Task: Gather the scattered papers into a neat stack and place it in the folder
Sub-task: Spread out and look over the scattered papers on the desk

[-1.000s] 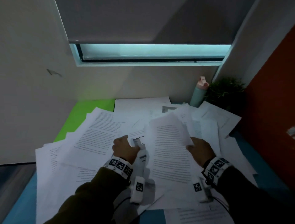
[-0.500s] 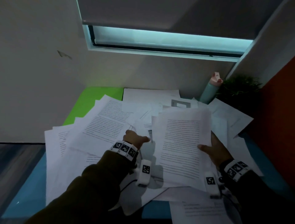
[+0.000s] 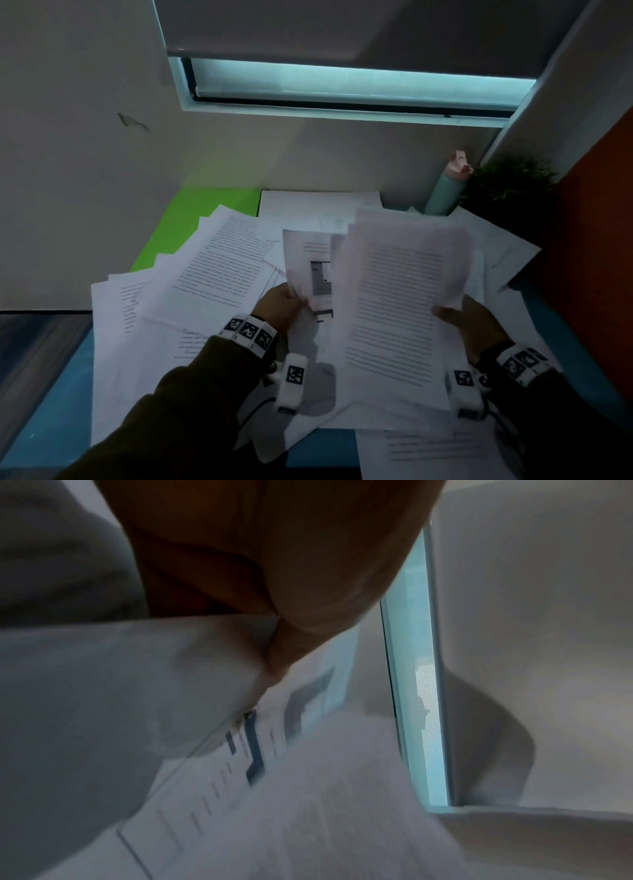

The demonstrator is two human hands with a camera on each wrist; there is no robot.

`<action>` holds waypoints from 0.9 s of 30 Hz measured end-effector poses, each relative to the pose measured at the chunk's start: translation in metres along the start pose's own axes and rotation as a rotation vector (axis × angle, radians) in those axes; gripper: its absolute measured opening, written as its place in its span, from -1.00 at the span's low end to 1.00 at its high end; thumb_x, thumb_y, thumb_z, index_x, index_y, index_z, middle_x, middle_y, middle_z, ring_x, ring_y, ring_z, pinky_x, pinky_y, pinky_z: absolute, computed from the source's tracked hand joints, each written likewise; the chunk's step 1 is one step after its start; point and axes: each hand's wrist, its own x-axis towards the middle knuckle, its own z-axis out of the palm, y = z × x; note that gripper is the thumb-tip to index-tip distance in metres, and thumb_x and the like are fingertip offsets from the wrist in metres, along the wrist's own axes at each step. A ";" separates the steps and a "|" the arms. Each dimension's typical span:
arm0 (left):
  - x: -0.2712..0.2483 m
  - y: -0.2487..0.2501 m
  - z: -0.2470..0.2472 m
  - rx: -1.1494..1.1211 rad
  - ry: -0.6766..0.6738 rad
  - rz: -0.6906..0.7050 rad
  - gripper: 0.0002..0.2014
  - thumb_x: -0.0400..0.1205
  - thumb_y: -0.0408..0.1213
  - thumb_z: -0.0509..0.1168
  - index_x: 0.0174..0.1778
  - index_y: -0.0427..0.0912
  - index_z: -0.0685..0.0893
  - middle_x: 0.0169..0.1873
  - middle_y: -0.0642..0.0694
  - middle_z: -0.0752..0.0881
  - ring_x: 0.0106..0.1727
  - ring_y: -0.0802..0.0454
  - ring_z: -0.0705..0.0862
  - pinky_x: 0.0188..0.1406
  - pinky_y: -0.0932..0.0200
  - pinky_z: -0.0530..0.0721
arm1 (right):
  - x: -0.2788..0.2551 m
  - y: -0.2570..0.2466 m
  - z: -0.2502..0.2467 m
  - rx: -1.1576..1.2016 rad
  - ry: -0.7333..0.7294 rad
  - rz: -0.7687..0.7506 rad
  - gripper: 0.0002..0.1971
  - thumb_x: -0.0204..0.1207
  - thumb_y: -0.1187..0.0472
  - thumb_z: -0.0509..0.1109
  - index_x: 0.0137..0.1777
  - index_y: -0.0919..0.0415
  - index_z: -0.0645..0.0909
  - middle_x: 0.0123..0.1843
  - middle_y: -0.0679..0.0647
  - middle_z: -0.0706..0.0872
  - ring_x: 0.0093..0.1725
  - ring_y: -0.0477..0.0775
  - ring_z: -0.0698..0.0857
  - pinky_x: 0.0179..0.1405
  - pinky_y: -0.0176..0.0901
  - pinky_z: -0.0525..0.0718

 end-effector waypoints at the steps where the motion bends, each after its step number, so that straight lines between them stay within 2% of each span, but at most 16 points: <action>1: 0.003 -0.003 -0.005 -0.046 -0.016 -0.015 -0.90 0.63 -0.28 0.34 -0.06 -0.19 0.75 0.03 -0.29 0.82 0.06 -0.19 0.79 0.18 -0.08 0.74 | -0.001 -0.006 -0.005 0.057 -0.004 0.004 -0.10 -0.01 -0.09 0.74 0.39 0.14 0.58 0.23 0.07 0.77 0.17 0.10 0.76 -0.01 -0.18 0.78; 3: 0.008 -0.008 -0.012 -0.168 -0.043 -0.045 -0.90 0.55 -0.25 0.37 -0.13 -0.15 0.77 -0.02 -0.35 0.83 0.06 -0.30 0.80 0.21 -0.34 0.72 | 0.000 -0.015 -0.011 0.128 -0.043 0.028 -0.19 0.16 -0.02 0.67 0.44 0.17 0.53 0.32 0.14 0.71 0.24 0.15 0.72 0.07 -0.09 0.77; 4: 0.010 -0.009 -0.014 -0.225 -0.058 -0.050 -0.89 0.56 -0.27 0.36 -0.10 -0.17 0.78 -0.02 -0.40 0.82 0.06 -0.34 0.80 0.19 -0.41 0.70 | 0.001 -0.019 -0.009 0.153 -0.078 0.050 -0.25 0.24 0.02 0.62 0.45 0.19 0.53 0.36 0.18 0.68 0.25 0.16 0.72 0.05 -0.09 0.77; 7: 0.004 0.000 -0.013 -0.331 -0.123 -0.040 -0.80 0.63 -0.33 0.33 0.12 -0.31 0.73 0.04 -0.47 0.78 0.04 -0.41 0.76 0.20 -0.44 0.68 | 0.005 -0.021 0.009 0.179 -0.166 0.103 -0.45 0.43 0.20 0.43 0.45 0.30 0.51 0.35 0.27 0.67 0.18 0.18 0.75 -0.02 -0.09 0.78; 8: 0.005 0.002 -0.010 -0.345 -0.150 -0.022 -0.79 0.63 -0.36 0.31 0.14 -0.32 0.72 0.03 -0.45 0.78 0.02 -0.38 0.75 0.18 -0.40 0.70 | 0.005 -0.022 0.019 0.171 -0.190 0.104 -0.45 0.44 0.21 0.44 0.44 0.33 0.51 0.34 0.28 0.68 0.17 0.19 0.75 0.02 -0.05 0.78; 10: 0.004 0.005 -0.007 -0.343 -0.181 0.002 -0.79 0.64 -0.49 0.22 0.10 -0.33 0.72 -0.01 -0.45 0.78 -0.08 -0.29 0.77 0.01 -0.24 0.79 | 0.006 -0.020 0.036 0.111 -0.204 0.071 -0.26 0.27 0.04 0.62 0.44 0.30 0.52 0.34 0.25 0.69 0.23 0.20 0.73 0.16 0.04 0.74; 11: 0.005 0.006 -0.006 -0.335 -0.185 -0.002 -0.76 0.60 -0.51 0.18 0.06 -0.32 0.72 -0.05 -0.48 0.77 -0.13 -0.27 0.76 -0.06 -0.22 0.80 | 0.007 -0.018 0.043 0.077 -0.206 0.041 -0.17 0.20 -0.03 0.67 0.46 0.28 0.50 0.35 0.23 0.69 0.28 0.20 0.71 0.25 0.08 0.69; 12: 0.006 0.004 -0.006 -0.336 -0.189 -0.006 -0.75 0.57 -0.50 0.17 0.06 -0.34 0.72 -0.03 -0.52 0.76 -0.11 -0.29 0.75 -0.01 -0.30 0.76 | 0.006 -0.019 0.050 0.053 -0.216 0.015 -0.13 0.17 -0.06 0.68 0.47 0.27 0.48 0.35 0.21 0.69 0.31 0.19 0.69 0.29 0.08 0.66; 14: 0.006 0.002 -0.010 -0.340 -0.233 0.017 -0.78 0.65 -0.49 0.23 0.14 -0.42 0.71 0.03 -0.49 0.75 -0.01 -0.31 0.71 0.19 -0.42 0.66 | 0.008 -0.014 0.057 -0.019 -0.234 0.004 -0.10 0.13 -0.06 0.70 0.47 0.23 0.49 0.34 0.17 0.70 0.32 0.17 0.68 0.33 0.09 0.63; 16: 0.008 0.001 -0.015 -0.336 -0.257 0.043 -0.80 0.70 -0.49 0.24 0.18 -0.41 0.70 0.04 -0.36 0.76 0.06 -0.25 0.71 0.24 -0.32 0.66 | 0.013 -0.007 0.056 -0.078 -0.225 0.001 -0.17 0.10 -0.02 0.69 0.41 0.19 0.54 0.31 0.17 0.72 0.31 0.21 0.68 0.37 0.22 0.58; 17: 0.006 0.005 -0.020 -0.316 -0.215 0.067 -0.82 0.69 -0.47 0.27 0.17 -0.33 0.71 0.02 -0.27 0.77 0.09 -0.19 0.71 0.23 -0.21 0.69 | 0.017 0.000 0.054 -0.101 -0.201 -0.008 -0.17 0.06 -0.05 0.70 0.38 0.18 0.57 0.29 0.16 0.74 0.29 0.23 0.69 0.39 0.28 0.56; 19: 0.019 0.005 -0.038 -0.170 0.030 0.142 -0.77 0.65 -0.36 0.37 0.23 -0.22 0.70 0.07 -0.17 0.74 0.17 -0.12 0.68 0.26 -0.06 0.64 | 0.020 0.005 0.057 -0.170 -0.158 -0.015 -0.17 0.04 -0.07 0.71 0.35 0.19 0.60 0.26 0.13 0.74 0.23 0.19 0.71 0.41 0.28 0.54; 21: 0.036 0.000 -0.061 0.066 0.323 0.120 -0.60 0.61 -0.24 0.42 0.36 -0.26 0.65 0.28 -0.19 0.68 0.30 -0.14 0.64 0.35 0.03 0.54 | 0.019 0.006 0.063 -0.184 -0.117 -0.005 -0.47 0.39 0.26 0.55 0.37 0.26 0.56 0.27 0.15 0.70 0.18 0.14 0.69 0.43 0.17 0.51; 22: 0.044 -0.005 -0.073 0.147 0.435 0.057 -0.53 0.59 -0.19 0.42 0.40 -0.28 0.62 0.38 -0.24 0.63 0.38 -0.19 0.60 0.41 0.02 0.51 | 0.019 0.008 0.065 -0.187 -0.099 0.014 -0.54 0.49 0.42 0.43 0.40 0.30 0.53 0.29 0.18 0.68 0.20 0.16 0.67 0.41 0.12 0.51; 24: 0.055 -0.014 -0.090 0.282 0.562 -0.079 -0.45 0.55 -0.15 0.40 0.44 -0.30 0.56 0.45 -0.33 0.54 0.46 -0.29 0.52 0.46 -0.07 0.47 | 0.022 0.011 0.066 -0.220 -0.082 0.034 -0.53 0.53 0.50 0.35 0.45 0.30 0.49 0.33 0.22 0.66 0.30 0.24 0.64 0.42 0.16 0.50; 27: 0.058 -0.020 -0.104 0.453 0.633 -0.227 -0.34 0.51 -0.08 0.40 0.48 -0.30 0.44 0.58 -0.34 0.31 0.62 -0.29 0.28 0.57 -0.21 0.32 | 0.025 0.012 0.068 -0.219 -0.076 0.055 -0.52 0.53 0.47 0.37 0.46 0.27 0.50 0.34 0.22 0.67 0.34 0.27 0.63 0.45 0.26 0.49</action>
